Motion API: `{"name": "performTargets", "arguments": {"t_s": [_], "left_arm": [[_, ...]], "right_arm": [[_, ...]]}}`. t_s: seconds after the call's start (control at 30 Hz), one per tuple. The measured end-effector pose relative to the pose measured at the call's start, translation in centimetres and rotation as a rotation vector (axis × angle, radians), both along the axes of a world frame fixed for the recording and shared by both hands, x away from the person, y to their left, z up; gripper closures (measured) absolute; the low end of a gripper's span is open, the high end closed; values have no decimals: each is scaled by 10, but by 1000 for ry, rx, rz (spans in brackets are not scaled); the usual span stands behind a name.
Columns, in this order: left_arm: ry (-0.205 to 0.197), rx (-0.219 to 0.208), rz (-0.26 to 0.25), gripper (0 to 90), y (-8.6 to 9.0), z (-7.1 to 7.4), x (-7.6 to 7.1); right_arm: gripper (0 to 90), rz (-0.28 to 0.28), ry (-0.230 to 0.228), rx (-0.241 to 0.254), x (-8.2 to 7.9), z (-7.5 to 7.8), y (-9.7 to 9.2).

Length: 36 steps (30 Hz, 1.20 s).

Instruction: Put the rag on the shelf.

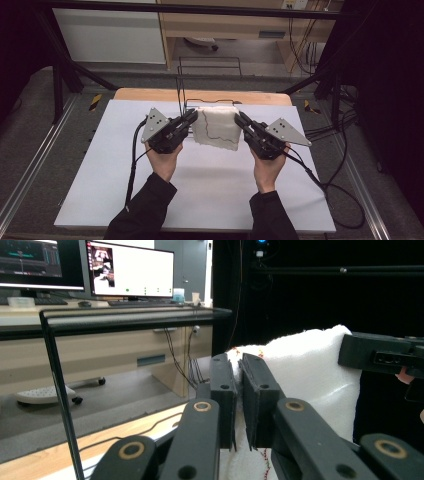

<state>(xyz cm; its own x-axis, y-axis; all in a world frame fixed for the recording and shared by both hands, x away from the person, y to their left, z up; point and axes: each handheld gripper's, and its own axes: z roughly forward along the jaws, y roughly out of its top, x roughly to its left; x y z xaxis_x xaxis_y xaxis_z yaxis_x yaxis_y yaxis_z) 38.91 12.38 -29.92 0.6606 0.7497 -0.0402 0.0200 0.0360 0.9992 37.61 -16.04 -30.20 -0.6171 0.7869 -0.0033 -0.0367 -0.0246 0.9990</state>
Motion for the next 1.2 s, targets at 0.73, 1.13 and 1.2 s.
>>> {"name": "performTargets", "arguments": {"t_s": [0.73,1.13,1.2], "left_arm": [[-67,-40,30,842,10,36,4],[-92,-56,46,842,15,54,12],[-95,-56,48,842,17,58,14]], "right_arm": [[835,3,-75,27,10,35,14],[834,-3,-99,28,22,56,22],[834,-3,-101,26,24,58,23]]}}
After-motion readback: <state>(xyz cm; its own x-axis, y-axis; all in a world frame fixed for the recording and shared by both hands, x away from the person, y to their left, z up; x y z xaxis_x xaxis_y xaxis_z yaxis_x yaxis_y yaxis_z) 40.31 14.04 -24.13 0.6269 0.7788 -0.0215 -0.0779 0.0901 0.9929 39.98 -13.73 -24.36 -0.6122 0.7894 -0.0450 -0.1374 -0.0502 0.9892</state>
